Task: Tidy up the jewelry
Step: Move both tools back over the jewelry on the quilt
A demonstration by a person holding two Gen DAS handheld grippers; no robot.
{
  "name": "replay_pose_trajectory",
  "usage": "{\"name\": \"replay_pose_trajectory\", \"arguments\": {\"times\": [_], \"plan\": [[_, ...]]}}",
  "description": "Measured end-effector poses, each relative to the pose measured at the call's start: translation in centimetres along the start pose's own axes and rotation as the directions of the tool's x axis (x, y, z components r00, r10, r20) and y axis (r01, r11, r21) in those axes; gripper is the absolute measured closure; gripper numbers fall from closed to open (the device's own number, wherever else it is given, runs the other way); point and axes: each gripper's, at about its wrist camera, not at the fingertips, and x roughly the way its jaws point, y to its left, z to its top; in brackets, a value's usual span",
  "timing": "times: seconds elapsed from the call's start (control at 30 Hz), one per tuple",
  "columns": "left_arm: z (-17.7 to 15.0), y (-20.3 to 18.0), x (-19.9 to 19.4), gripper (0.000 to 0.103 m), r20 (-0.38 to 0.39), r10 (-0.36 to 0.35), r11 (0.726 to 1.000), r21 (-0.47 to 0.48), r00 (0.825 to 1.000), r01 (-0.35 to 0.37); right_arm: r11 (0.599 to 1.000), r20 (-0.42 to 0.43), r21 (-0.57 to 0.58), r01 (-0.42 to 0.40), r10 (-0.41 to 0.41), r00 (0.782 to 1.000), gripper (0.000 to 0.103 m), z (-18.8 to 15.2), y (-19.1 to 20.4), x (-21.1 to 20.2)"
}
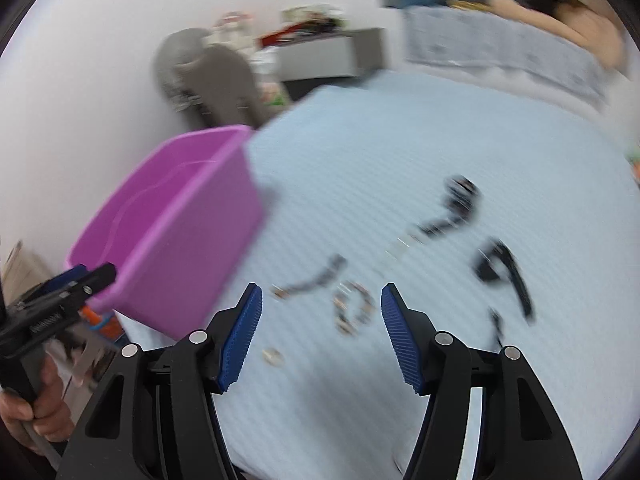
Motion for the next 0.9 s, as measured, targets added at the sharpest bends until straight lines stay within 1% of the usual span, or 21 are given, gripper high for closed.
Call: {"name": "replay_pose_trajectory", "arguments": {"times": [0.1,0.13,0.17,0.2,0.33,0.47,0.53,0.67,0.77,0.9], "plan": [[-1.3,-2.0,1.3,0.023,-0.03,-0.038,0.998,0.055,0.999,0.04,0.995,-0.016,0.081,0.062,-0.061,0.998,0.043,-3.8,-2.7,-1.0],[-1.5,-2.7,1.5,0.021,-0.016,-0.024,0.996,0.083,1.0,0.025,0.991,-0.022,0.105,0.078,-0.076,0.997,0.042,-4.8,-3.3,-1.1],[-2.0,-3.6,1.7,0.021,0.0,-0.015,0.992,0.126,1.0,0.015,0.987,-0.029,0.135,0.093,-0.089,0.996,0.039,-6.1,-4.0,-1.3],[-2.4,-4.3,2.1,0.021,-0.011,-0.03,0.988,0.154,1.0,0.031,0.981,-0.037,0.166,0.101,-0.096,0.995,0.039,-7.6,-4.7,-1.4],[-4.2,-5.9,4.1,0.021,-0.088,-0.09,0.974,0.199,0.992,0.106,0.961,-0.082,0.227,0.157,-0.142,0.987,0.039,-11.7,-6.6,-1.4],[-6.4,-7.7,6.0,0.021,-0.114,-0.105,0.959,0.25,0.988,0.13,0.945,-0.13,0.259,0.2,-0.171,0.977,0.039,-15.1,-7.8,-0.9],[-7.6,-8.0,7.2,0.021,-0.134,-0.102,0.954,0.267,0.986,0.135,0.932,-0.149,0.299,0.205,-0.167,0.975,0.039,-16.4,-8.4,-0.2],[-9.4,-8.2,10.1,0.021,-0.186,-0.089,0.944,0.298,0.979,0.143,0.912,-0.168,0.357,0.203,-0.15,0.974,0.039,-17.7,-8.9,0.7],[-10.3,-8.2,11.9,0.021,-0.209,-0.082,0.935,0.323,0.975,0.148,0.904,-0.19,0.372,0.21,-0.147,0.971,0.039,-18.5,-8.8,1.7],[-10.9,-7.9,14.0,0.021,-0.24,-0.08,0.937,0.312,0.968,0.155,0.9,-0.214,0.38,0.212,-0.137,0.967,0.039,-19.1,-8.6,3.3]]}}
